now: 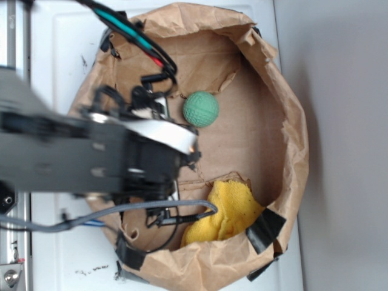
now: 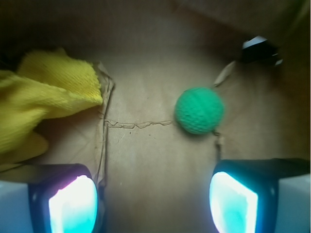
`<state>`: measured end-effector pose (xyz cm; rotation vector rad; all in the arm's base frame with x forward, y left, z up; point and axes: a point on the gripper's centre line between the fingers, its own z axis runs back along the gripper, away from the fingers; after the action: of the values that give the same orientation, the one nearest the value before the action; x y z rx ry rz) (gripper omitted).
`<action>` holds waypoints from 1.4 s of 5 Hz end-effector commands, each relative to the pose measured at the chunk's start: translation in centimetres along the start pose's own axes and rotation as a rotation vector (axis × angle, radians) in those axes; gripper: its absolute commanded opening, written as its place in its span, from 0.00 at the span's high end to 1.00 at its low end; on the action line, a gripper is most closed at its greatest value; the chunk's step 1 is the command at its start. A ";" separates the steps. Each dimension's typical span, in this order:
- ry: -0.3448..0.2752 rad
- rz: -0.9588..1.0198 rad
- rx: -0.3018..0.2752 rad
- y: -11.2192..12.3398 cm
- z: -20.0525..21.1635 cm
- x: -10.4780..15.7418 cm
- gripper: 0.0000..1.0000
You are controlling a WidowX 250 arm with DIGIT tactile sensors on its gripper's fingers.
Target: Grab the green ball.
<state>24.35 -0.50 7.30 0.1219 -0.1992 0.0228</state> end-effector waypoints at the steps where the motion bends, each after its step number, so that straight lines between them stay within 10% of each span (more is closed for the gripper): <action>1: 0.042 0.045 -0.028 2.9 -1.6 3.6 0.00; 6: 0.073 -0.004 0.091 5.2 -7.4 6.2 0.00; 7: 0.063 -0.016 0.100 5.0 -8.0 6.3 1.00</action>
<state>31.84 5.76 2.01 0.2226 -0.1281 0.0198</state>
